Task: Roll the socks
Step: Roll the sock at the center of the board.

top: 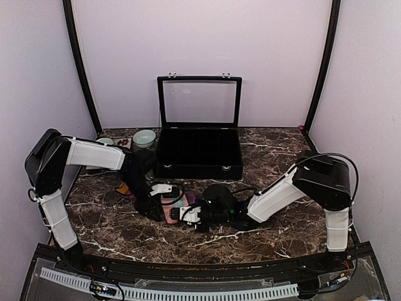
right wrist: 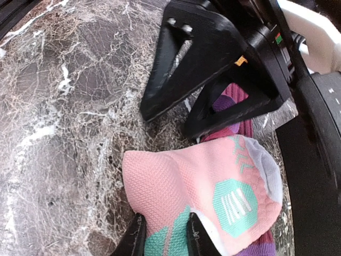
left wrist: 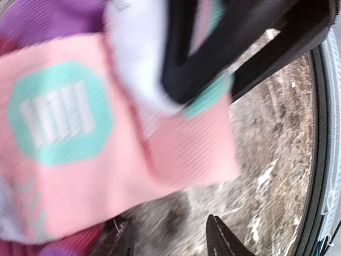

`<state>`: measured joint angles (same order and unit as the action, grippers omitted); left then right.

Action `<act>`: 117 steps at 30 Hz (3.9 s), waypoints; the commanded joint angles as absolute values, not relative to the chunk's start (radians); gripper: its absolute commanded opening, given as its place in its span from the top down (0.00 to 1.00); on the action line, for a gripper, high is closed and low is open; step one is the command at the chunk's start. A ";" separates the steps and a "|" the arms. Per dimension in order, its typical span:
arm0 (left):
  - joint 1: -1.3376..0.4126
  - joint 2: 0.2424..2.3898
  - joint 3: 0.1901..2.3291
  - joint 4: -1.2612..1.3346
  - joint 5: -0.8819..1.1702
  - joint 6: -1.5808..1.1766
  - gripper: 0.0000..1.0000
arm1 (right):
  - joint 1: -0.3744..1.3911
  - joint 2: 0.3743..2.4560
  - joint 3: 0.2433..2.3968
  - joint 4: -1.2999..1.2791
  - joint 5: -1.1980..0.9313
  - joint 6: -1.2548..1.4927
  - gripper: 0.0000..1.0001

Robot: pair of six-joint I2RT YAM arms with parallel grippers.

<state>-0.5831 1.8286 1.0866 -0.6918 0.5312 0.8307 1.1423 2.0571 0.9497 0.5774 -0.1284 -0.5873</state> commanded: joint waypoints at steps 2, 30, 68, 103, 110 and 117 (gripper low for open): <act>-0.510 1.792 1.111 -0.739 0.451 0.827 0.53 | 1.173 2.106 0.834 0.253 -0.104 -0.494 0.92; -0.503 1.870 1.143 -0.626 0.320 0.742 0.60 | 1.183 1.900 0.631 0.198 -0.032 -0.113 0.94; -0.365 1.528 1.015 -0.714 0.490 0.645 0.32 | 1.245 2.139 0.938 -0.181 -0.223 -0.006 0.93; -0.587 1.926 1.169 -0.569 0.608 0.648 0.99 | 1.262 2.127 0.924 -0.130 -0.154 0.078 0.93; -0.592 1.927 1.177 -0.614 0.645 0.691 0.96 | 1.263 2.134 0.919 -0.120 -0.146 0.075 0.93; -0.604 1.929 1.182 -0.531 0.578 0.621 0.99 | 1.264 2.159 0.943 -0.140 -0.125 0.063 0.93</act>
